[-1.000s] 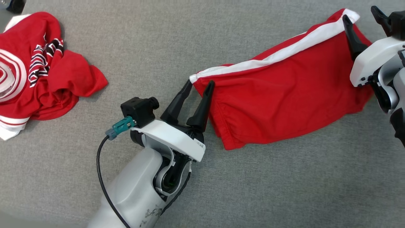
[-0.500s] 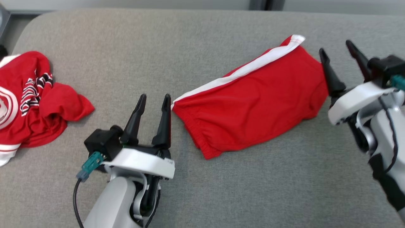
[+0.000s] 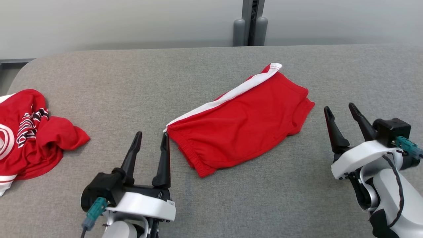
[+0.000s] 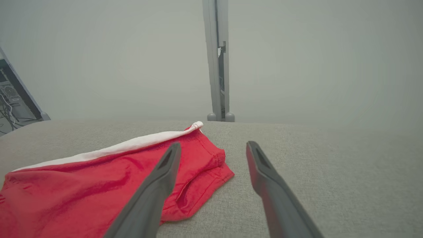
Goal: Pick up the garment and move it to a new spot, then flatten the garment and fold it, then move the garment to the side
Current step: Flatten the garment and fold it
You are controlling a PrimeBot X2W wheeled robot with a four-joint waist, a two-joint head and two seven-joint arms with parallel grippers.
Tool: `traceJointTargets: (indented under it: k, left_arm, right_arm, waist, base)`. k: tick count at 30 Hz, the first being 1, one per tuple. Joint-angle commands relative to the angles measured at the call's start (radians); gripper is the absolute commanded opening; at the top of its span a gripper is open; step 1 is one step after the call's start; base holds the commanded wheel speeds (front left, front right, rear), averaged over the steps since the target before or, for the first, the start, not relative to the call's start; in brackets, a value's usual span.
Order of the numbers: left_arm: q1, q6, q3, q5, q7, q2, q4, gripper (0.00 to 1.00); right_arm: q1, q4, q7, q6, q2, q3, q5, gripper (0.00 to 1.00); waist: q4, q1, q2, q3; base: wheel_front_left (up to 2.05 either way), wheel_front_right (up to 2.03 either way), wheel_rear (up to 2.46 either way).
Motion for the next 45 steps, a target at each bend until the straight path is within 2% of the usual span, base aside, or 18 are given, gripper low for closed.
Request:
traceJointTargets:
  k: [1, 6, 12, 13, 23, 31, 34, 35, 45]
  left_arm:
    - [0.015, 0.007, -0.008, 0.014, -0.004, 0.004, -0.011, 1.00]
    - [0.014, 0.014, -0.047, 0.021, -0.004, 0.004, -0.041, 1.00]
    - [-0.013, 0.018, -0.101, 0.021, -0.004, 0.004, -0.040, 1.00]
    - [-0.013, 0.018, -0.101, 0.021, -0.004, 0.004, -0.040, 1.00]
    - [-0.048, 0.019, -0.142, 0.032, -0.004, 0.004, -0.021, 1.00]
    - [-0.058, 0.016, -0.160, 0.028, -0.004, 0.004, -0.012, 1.00]
    - [-0.062, 0.018, -0.165, 0.023, -0.004, 0.004, -0.010, 1.00]
    - [-0.062, 0.019, -0.167, 0.021, -0.004, 0.004, -0.008, 1.00]
    - [-0.051, 0.015, -0.163, 0.020, -0.004, 0.004, -0.004, 1.00]
  right_arm:
    - [-0.003, 0.032, -0.005, 0.000, 0.002, -0.007, 0.042, 1.00]
    - [-0.088, 0.164, 0.050, 0.000, -0.007, -0.027, 0.189, 1.00]
    - [-0.239, 0.337, 0.132, 0.000, -0.011, -0.025, 0.249, 1.00]
    - [-0.239, 0.337, 0.132, 0.000, -0.011, -0.025, 0.249, 1.00]
    - [-0.424, 0.634, 0.242, 0.000, -0.011, -0.016, 0.203, 1.00]
    - [-0.452, 0.708, 0.298, 0.000, -0.011, -0.029, 0.181, 1.00]
    - [-0.444, 0.714, 0.313, 0.000, -0.008, -0.035, 0.180, 0.11]
    - [-0.442, 0.715, 0.315, 0.000, -0.006, -0.036, 0.179, 0.00]
    - [-0.407, 0.710, 0.226, 0.000, -0.005, -0.039, 0.204, 0.00]
  waist:
    - [0.013, 0.0000, 0.0000, 0.003]
    - [0.059, 0.0000, 0.0000, 0.029]
    - [0.113, 0.0000, 0.0000, 0.064]
    - [0.113, 0.0000, 0.0000, 0.064]
    - [0.186, 0.0000, 0.0000, 0.108]
    - [0.214, 0.0000, 0.0000, 0.119]
    - [0.217, 0.0000, 0.0000, 0.116]
    - [0.217, 0.0000, 0.0000, 0.114]
    - [0.191, 0.0000, 0.0000, 0.093]
  base:
    - [0.00, 0.00, 0.00]
    - [0.00, 0.00, 0.00]
    - [0.00, 0.00, 0.00]
    - [0.00, 0.00, 0.00]
    - [0.00, 0.00, 0.00]
    - [0.00, 0.00, 0.00]
    - [0.00, 0.00, 0.00]
    - [0.00, 0.00, 0.00]
    - [0.00, 0.00, 0.00]
